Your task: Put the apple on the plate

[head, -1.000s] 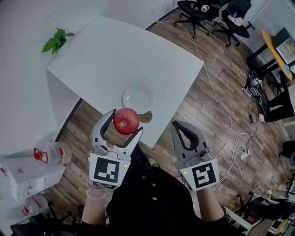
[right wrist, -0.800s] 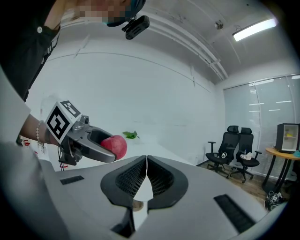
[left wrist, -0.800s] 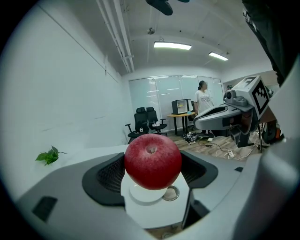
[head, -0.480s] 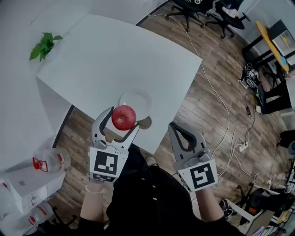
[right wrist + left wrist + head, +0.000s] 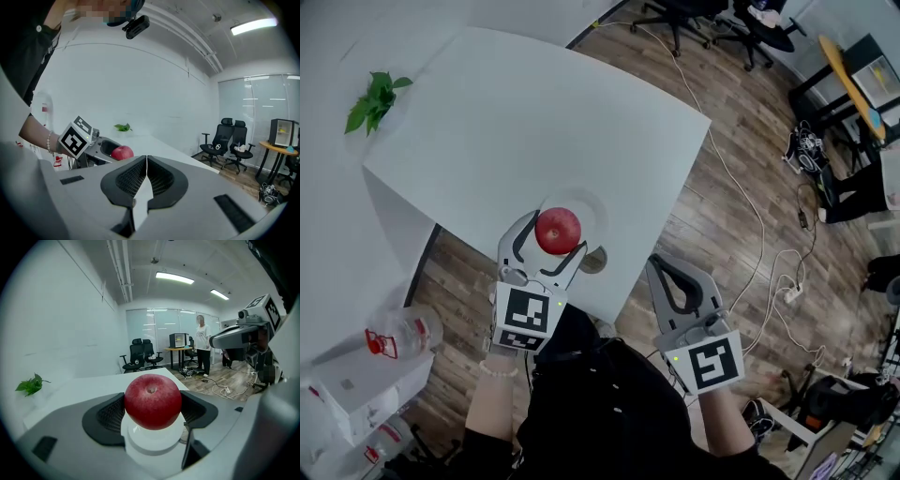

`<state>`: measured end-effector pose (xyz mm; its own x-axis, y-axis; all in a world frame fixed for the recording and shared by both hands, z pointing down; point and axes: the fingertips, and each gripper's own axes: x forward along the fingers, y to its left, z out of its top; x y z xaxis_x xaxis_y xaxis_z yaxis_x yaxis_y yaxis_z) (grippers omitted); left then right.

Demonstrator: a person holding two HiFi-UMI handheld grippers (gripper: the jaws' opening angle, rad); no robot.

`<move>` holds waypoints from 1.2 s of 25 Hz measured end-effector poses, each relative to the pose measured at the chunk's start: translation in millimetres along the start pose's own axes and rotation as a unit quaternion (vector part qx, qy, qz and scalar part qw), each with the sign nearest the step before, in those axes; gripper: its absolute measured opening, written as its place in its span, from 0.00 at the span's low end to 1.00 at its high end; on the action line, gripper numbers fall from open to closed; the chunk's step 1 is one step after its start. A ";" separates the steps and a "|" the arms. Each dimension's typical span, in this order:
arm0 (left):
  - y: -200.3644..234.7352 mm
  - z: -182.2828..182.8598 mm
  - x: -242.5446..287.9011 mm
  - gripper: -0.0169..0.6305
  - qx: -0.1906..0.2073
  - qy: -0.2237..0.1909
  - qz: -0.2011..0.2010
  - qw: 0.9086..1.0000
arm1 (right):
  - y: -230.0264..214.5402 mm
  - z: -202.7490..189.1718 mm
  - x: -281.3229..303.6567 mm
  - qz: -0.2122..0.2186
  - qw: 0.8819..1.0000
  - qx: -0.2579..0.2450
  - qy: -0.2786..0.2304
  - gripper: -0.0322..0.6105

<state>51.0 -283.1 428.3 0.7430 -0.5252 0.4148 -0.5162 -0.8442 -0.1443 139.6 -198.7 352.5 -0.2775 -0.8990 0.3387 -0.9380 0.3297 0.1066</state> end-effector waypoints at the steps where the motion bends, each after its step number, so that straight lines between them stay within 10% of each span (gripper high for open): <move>1: -0.4 -3.7 5.4 0.60 0.000 0.004 -0.003 1.000 | -1.7 -1.3 0.6 -0.002 1.000 0.001 0.001 0.12; 30: -6.9 -95.3 98.0 0.60 0.037 0.107 -0.066 0.991 | -14.8 -33.3 16.2 -0.033 0.997 0.023 0.058 0.12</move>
<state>86.8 -318.5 555.6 0.6901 -0.3823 0.6145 -0.3820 -0.9136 -0.1394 155.9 -208.5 387.5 -0.1906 -0.8780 0.4390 -0.9630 0.2541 0.0900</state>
